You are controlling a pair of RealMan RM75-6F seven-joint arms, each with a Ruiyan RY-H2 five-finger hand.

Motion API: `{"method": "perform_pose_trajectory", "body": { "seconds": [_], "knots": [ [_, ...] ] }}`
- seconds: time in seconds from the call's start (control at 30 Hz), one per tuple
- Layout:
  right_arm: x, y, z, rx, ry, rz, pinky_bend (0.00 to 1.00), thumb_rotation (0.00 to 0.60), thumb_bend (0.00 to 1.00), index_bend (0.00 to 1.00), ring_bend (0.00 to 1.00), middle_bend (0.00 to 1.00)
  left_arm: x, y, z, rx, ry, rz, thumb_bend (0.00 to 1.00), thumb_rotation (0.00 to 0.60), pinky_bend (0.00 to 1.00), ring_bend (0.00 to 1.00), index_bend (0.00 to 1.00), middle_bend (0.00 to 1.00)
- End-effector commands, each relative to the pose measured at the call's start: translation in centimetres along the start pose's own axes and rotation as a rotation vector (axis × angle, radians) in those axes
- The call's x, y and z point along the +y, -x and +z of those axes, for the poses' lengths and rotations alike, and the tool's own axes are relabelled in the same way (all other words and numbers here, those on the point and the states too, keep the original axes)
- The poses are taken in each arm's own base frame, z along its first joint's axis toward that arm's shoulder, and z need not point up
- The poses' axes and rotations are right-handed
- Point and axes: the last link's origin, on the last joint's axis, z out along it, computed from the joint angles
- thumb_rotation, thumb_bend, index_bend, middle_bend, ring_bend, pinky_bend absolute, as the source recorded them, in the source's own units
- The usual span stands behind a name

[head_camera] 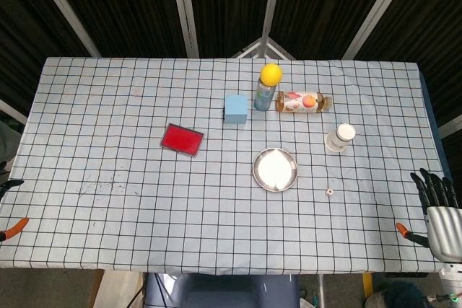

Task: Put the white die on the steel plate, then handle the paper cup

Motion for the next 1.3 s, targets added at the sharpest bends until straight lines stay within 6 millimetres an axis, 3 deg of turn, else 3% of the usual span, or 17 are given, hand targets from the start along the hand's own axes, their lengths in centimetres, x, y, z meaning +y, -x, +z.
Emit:
{"method": "perform_pose_trajectory", "body": {
  "seconds": [0.03,0.3,0.57,0.9,1.3],
  "knots": [
    [0.0,0.1,0.0,-0.002,0.005,0.005,0.00,0.600,0.13,0.09,0.03,0.04,0.2,0.1,-0.1,0.000,0.005,0.002,0.29,0.600,0.02,0.00,0.24,0.00],
    [-0.2,0.4,0.4,0.008,0.027,0.055,0.00,0.600,0.13,0.17,0.03,0.04,0.2,0.4,0.2,-0.010,0.005,0.016,0.29,0.600,0.02,0.00,0.24,0.00],
    [-1.0,2.7,1.1,-0.070,-0.016,0.051,0.00,0.600,0.13,0.24,0.05,0.04,0.5,0.7,0.3,-0.033,0.007,0.024,0.29,0.600,0.02,0.00,0.24,0.00],
    [-2.7,6.9,6.3,-0.216,-0.002,0.199,0.00,0.600,0.13,0.34,0.05,0.04,1.0,1.4,0.9,-0.050,0.000,0.044,0.29,0.600,0.02,0.00,0.24,0.00],
    [-5.8,9.9,9.7,-0.292,0.075,0.317,0.00,0.600,0.13,0.41,0.05,0.04,0.9,1.4,1.2,-0.055,-0.004,0.045,0.29,0.600,0.02,0.00,0.24,0.00]
  ]
}}
